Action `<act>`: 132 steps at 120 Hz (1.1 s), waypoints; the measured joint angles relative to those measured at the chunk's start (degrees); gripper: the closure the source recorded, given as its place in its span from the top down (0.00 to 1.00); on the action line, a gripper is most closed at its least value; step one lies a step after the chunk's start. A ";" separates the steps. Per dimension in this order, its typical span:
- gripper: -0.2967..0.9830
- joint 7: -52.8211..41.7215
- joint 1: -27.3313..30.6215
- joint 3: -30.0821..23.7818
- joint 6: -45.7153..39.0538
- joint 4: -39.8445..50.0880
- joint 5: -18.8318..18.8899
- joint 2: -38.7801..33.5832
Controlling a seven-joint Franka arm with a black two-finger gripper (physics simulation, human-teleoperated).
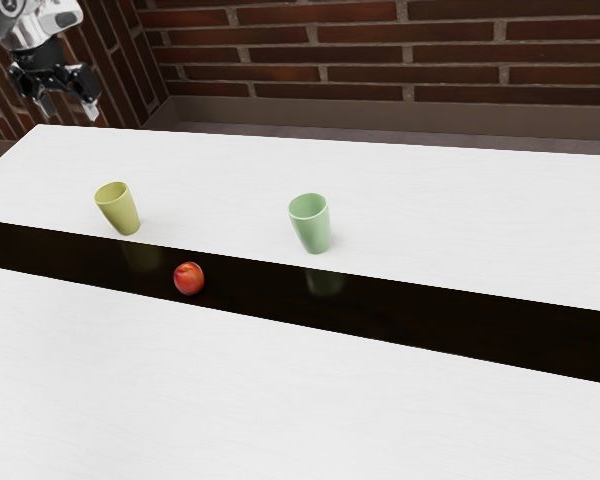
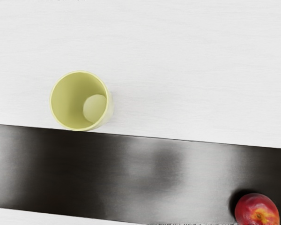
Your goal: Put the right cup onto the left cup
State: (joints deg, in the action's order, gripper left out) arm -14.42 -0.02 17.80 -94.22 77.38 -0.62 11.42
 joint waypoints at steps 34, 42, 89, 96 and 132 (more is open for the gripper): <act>0.76 1.18 -10.77 -1.35 -2.06 -0.28 -0.68 6.28; 0.76 3.35 -12.63 -2.18 -3.98 -0.28 -0.95 8.73; 0.75 23.44 -20.92 -6.81 -16.31 9.14 -3.11 10.42; 0.75 25.68 -21.16 -7.04 -17.32 7.71 -2.82 12.33; 0.75 34.29 -21.25 -8.23 -19.27 -0.96 -2.80 22.67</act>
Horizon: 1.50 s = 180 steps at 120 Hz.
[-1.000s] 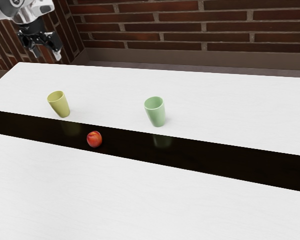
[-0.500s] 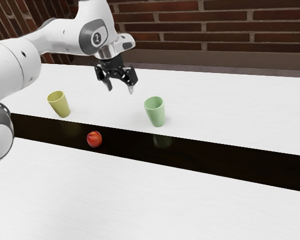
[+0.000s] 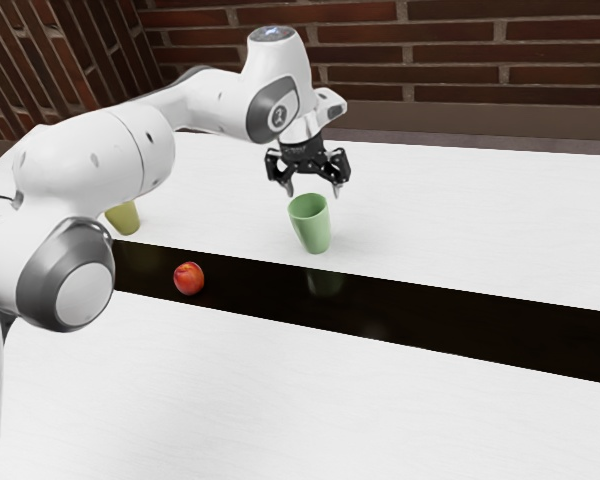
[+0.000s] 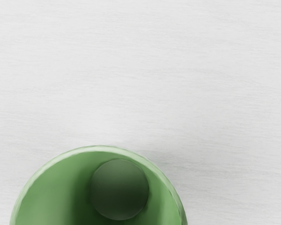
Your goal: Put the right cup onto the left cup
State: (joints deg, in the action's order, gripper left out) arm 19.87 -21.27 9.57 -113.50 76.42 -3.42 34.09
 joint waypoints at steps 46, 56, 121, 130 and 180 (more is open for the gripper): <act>0.56 6.39 0.07 -0.97 -0.12 -2.25 -0.11 3.63; 0.49 7.33 0.12 -0.65 -0.13 -1.84 -0.15 3.76; 0.21 11.25 0.17 -0.12 -0.92 -0.91 -1.16 5.53; 0.19 11.60 0.17 -0.09 -0.95 -0.90 -1.30 5.61; 0.16 13.04 0.98 0.92 -0.23 3.86 -0.85 -0.75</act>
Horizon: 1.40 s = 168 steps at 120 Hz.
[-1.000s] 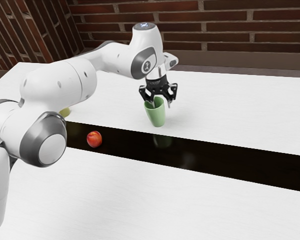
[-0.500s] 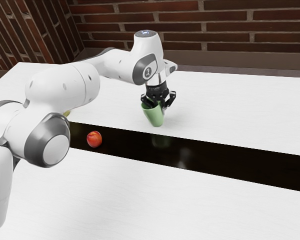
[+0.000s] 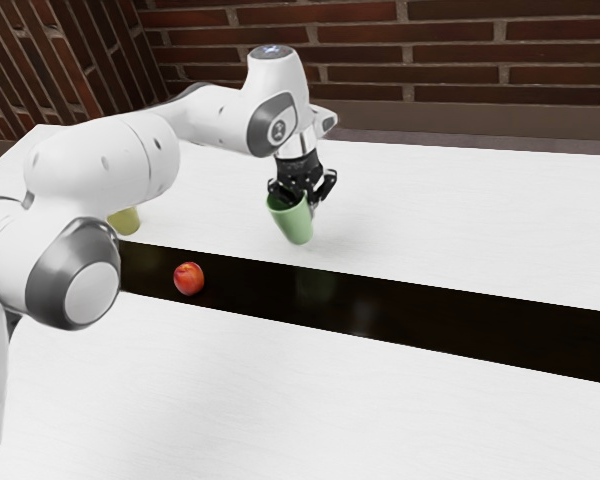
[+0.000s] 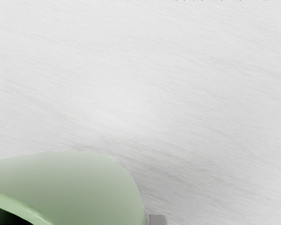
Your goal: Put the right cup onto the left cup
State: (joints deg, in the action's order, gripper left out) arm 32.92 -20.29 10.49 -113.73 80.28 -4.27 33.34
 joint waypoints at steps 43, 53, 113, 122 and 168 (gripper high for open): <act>0.16 0.61 11.78 1.41 2.78 10.45 5.27 -13.87; 0.16 0.55 14.47 1.60 3.15 9.74 6.39 -14.21; 0.16 -1.47 24.12 2.88 6.36 -0.25 7.54 -8.59; 0.16 -1.79 25.20 2.95 6.87 -0.60 7.43 -7.93; 0.16 -3.24 27.29 3.43 8.73 -6.73 7.25 -3.37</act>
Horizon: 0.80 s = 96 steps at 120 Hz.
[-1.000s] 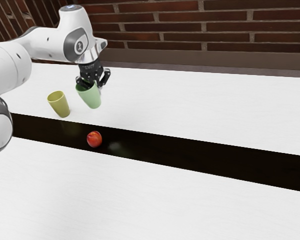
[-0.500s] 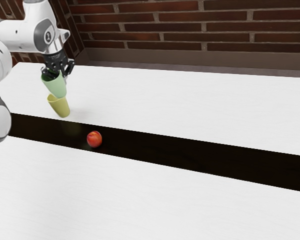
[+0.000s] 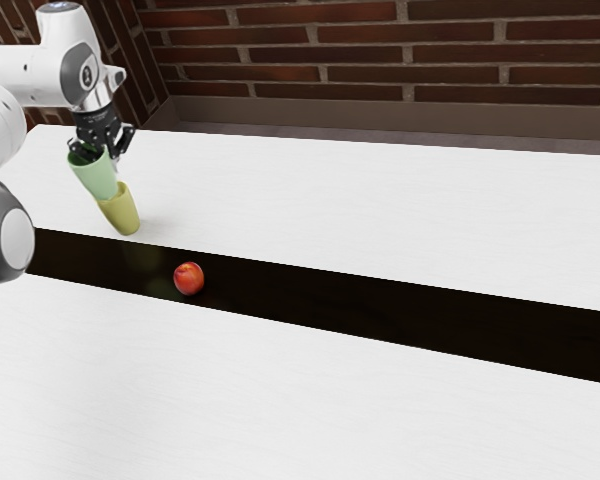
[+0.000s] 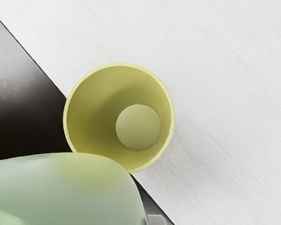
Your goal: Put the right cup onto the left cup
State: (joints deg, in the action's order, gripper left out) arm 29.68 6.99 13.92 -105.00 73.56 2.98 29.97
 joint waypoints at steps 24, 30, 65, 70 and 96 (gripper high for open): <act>0.16 -0.65 1.02 -0.12 1.90 -6.41 -0.05 5.55; 0.16 -0.82 1.46 -0.15 2.33 -7.19 -0.09 6.46; 0.16 -1.71 2.41 -0.24 5.31 -13.94 -0.60 10.97; 0.16 -1.81 2.41 -0.25 5.63 -14.85 -0.64 11.50; 0.16 -2.23 2.46 -0.22 6.63 -17.17 -1.08 12.96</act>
State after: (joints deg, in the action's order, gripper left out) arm 27.45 9.45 13.71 -98.37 56.38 1.90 42.93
